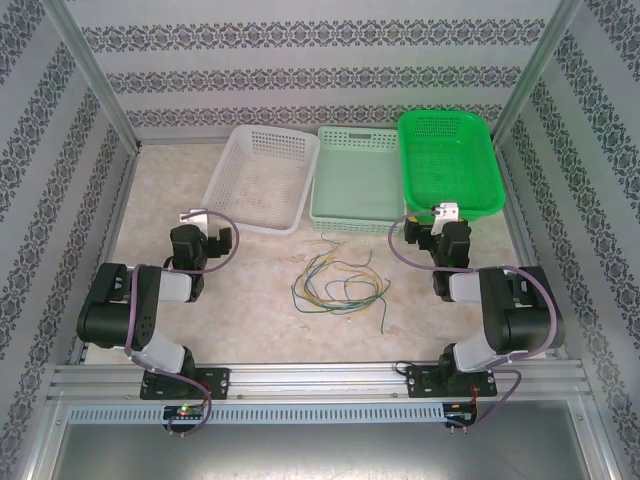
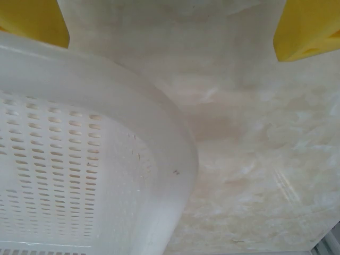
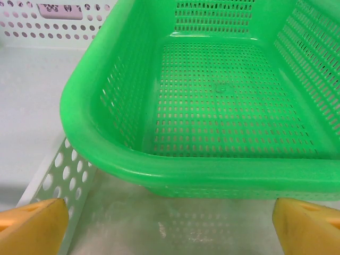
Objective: Untangle the cables
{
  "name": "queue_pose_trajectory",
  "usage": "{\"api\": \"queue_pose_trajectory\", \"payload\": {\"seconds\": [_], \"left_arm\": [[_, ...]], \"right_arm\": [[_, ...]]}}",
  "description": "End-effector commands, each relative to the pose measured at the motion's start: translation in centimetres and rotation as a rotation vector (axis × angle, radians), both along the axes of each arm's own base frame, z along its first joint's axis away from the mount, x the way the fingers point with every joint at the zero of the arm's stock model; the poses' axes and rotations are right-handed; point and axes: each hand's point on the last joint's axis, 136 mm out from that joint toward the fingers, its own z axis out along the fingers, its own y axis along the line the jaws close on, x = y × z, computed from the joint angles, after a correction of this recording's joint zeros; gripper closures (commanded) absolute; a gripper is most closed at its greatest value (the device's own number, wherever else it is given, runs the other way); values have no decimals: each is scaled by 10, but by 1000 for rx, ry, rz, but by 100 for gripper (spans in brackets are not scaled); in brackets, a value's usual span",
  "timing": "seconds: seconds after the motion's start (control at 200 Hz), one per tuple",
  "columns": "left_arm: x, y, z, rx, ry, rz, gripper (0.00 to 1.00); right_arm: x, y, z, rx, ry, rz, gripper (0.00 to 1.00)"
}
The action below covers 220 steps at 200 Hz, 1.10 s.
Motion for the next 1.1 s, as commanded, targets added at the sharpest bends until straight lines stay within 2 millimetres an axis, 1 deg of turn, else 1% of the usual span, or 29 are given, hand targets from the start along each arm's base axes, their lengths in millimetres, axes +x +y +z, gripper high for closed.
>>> {"api": "queue_pose_trajectory", "payload": {"seconds": [0.0, 0.744, 0.834, 0.904, 0.959, 1.009, 1.054, 1.094], "left_arm": [[9, 1, 14, 4, -56, 2, 1], [9, 1, 15, 4, -58, 2, 1], [8, 1, 14, 4, -56, 2, 1], [8, 7, 22, 6, -62, 39, 0], [6, 16, 37, 8, -67, 93, 0], [0, 23, 46, -10, -33, 153, 1], [-7, 25, 46, -41, 20, 185, 0], [-14, 24, 45, -78, 58, 200, 0]], "right_arm": [[7, 2, 12, 11, -37, 8, 2], [7, 3, 11, 20, -35, 21, 2], [7, 2, 13, 24, -40, 18, 3], [7, 5, 18, 16, -41, 29, 6], [3, 8, 27, 2, -45, 38, 7], [0, 10, 33, 7, -28, 38, 7], [-5, 14, 35, 32, 44, 50, 7], [-10, 19, 37, 58, 108, 70, 2]]}}
